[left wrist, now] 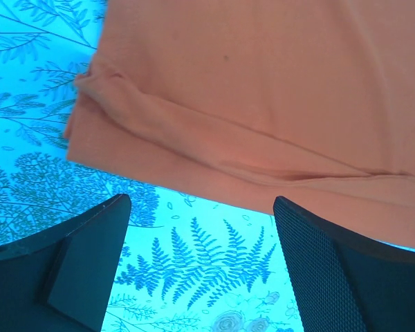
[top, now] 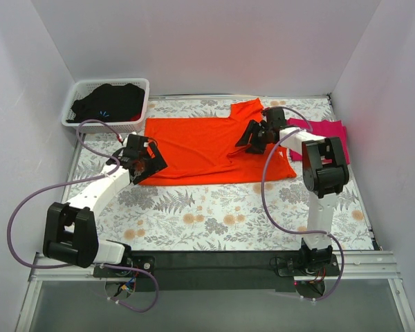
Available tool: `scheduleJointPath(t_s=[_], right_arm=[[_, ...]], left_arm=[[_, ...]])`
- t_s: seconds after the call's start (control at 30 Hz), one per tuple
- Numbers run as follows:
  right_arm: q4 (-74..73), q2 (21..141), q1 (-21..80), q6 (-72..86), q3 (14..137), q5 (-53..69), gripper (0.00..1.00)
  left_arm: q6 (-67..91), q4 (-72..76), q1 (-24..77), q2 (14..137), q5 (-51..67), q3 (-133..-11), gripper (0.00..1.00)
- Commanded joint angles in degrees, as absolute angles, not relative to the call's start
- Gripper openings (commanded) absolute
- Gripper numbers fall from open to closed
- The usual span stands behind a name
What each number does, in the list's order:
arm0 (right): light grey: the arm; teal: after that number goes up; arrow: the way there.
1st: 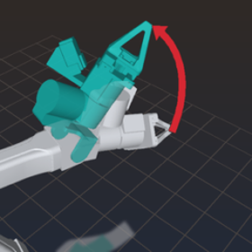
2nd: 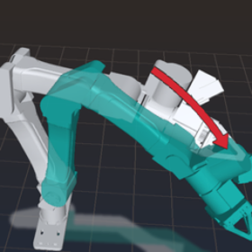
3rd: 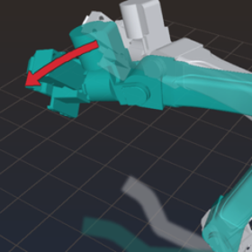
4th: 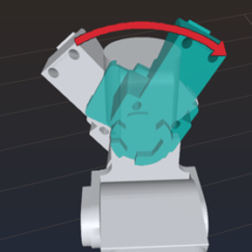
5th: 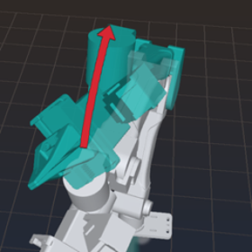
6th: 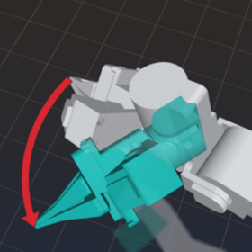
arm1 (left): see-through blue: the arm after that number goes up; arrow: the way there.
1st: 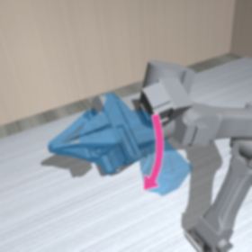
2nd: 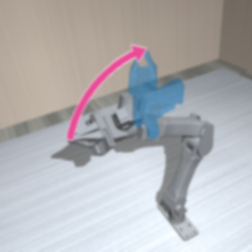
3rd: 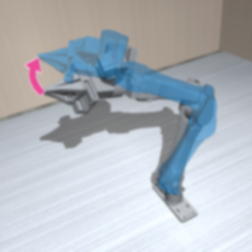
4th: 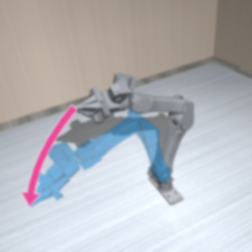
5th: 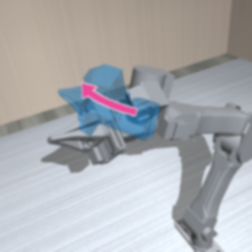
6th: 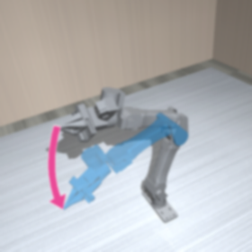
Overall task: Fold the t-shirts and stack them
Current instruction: Fold the tshirt
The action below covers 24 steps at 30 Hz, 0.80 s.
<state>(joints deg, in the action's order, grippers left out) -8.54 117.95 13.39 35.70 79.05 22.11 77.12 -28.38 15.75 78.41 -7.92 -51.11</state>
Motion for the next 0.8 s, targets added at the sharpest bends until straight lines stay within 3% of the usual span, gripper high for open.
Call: scheduleJointPath(t_s=[0.0,0.43,0.77], right_arm=[[-6.7,120.4,14.3,37.4,84.0,22.7,0.55],[-4.6,122.7,15.5,33.4,93.1,27.8,0.55],[-6.2,113.1,20.6,19.0,80.6,35.3,0.53]], left_arm=[[75.6,-28.5,14.0,75.7,-7.3,-49.6,0.78],[76.4,-28.7,10.6,75.9,-9.8,-49.0,0.78],[79.5,-27.3,9.0,82.7,-9.1,-52.6,0.73]])
